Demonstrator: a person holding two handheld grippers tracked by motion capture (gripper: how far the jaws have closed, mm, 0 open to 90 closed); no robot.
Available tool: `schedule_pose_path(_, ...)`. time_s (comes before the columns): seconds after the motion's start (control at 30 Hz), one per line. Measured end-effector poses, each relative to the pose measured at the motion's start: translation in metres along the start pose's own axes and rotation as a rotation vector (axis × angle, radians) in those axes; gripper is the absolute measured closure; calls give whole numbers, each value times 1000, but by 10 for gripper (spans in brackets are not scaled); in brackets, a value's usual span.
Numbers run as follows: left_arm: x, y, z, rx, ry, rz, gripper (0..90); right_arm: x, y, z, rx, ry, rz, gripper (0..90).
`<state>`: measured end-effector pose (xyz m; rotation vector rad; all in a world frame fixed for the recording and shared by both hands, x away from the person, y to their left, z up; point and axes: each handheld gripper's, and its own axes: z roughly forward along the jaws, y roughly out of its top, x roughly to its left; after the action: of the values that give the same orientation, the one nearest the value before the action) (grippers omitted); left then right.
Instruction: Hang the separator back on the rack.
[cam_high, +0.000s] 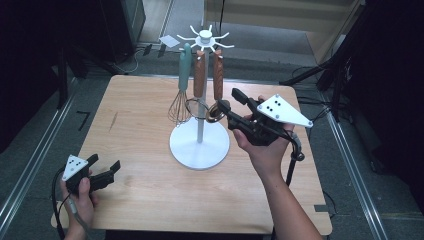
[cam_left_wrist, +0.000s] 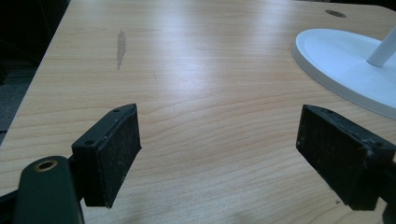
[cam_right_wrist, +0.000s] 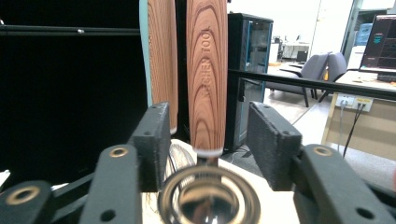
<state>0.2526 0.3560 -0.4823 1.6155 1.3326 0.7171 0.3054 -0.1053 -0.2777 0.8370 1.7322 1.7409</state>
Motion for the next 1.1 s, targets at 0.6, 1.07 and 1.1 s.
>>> schedule_pose_path(0.6, 2, -1, 0, -21, -2, -18, 128, -12, -35, -23, 55, 13, 63, 187)
schedule_pose_path(1.07, 3, -2, -2, -36, -20, -33, 107, -15, -75, -36, 94, -67, 61, 185)
schedule_pose_path(1.1, 3, -2, -3, -36, -20, -32, 106, -15, -78, -37, 94, -66, 60, 184)
